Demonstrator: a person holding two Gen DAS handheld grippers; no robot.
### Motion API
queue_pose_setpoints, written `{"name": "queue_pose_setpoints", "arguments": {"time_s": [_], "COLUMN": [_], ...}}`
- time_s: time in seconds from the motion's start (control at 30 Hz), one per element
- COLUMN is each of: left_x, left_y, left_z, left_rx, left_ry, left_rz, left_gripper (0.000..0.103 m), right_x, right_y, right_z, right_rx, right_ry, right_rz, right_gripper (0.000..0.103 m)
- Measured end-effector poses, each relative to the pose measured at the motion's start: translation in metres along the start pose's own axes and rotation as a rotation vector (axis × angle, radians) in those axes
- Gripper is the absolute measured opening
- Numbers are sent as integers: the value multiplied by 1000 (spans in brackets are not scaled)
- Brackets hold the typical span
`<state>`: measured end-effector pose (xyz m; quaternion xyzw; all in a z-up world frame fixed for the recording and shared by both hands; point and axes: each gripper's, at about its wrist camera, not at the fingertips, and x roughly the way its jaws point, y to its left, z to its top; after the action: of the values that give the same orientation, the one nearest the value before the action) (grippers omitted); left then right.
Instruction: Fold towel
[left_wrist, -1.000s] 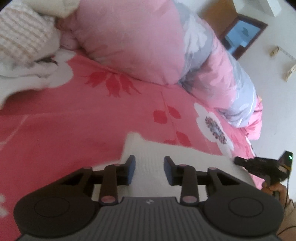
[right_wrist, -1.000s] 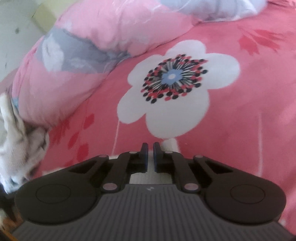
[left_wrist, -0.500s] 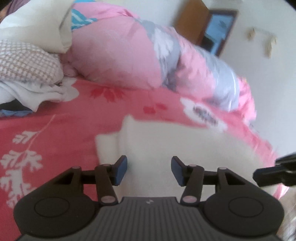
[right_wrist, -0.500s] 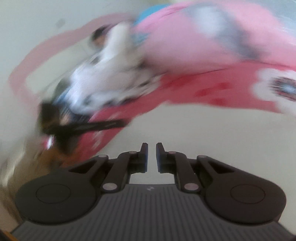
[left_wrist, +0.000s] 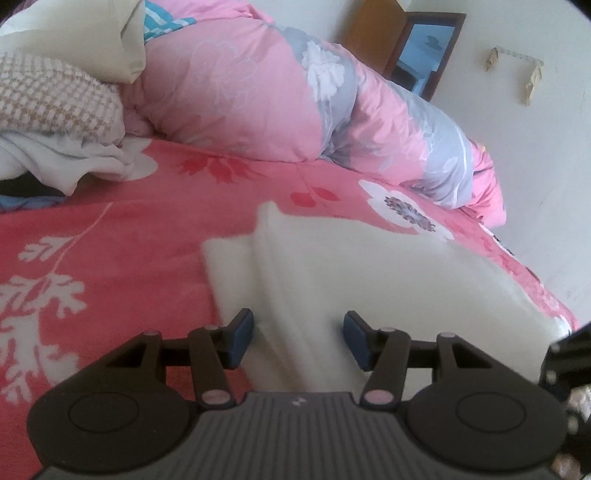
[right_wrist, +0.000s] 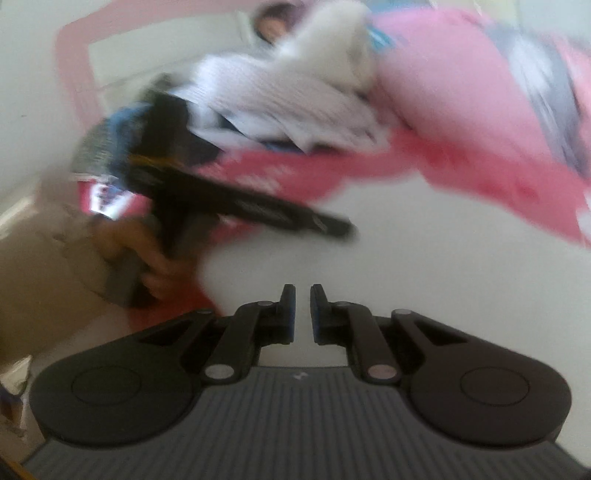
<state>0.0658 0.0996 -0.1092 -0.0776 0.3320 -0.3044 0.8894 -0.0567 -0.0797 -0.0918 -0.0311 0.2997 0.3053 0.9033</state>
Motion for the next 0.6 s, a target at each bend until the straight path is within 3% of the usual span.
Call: {"name": "queue_pose_setpoints", "arguments": {"time_s": [0.07, 0.17, 0.27, 0.4, 0.53, 0.6], "left_x": [1, 0, 1, 1, 1, 1], "left_y": [2, 5, 9, 9, 9, 9], "left_z": [1, 2, 2, 3, 3, 3], "left_rx": [-15, -40, -59, -66, -67, -69], "left_ry": [4, 4, 5, 9, 10, 9], "left_rz": [-7, -21, -32, -35, -34, -37], "left_gripper": [56, 56, 56, 56, 56, 56], "right_x": [14, 46, 34, 24, 60, 60], "right_y": [5, -4, -2, 19, 14, 10], "right_z": [-2, -24, -17, -4, -15, -16], "right_rx": [-12, 42, 56, -51, -18, 8], "right_ry": [2, 84, 57, -23, 39, 39], "right_rz": [26, 22, 19, 23, 53, 68], "right_gripper": [7, 5, 5, 5, 2, 2]}}
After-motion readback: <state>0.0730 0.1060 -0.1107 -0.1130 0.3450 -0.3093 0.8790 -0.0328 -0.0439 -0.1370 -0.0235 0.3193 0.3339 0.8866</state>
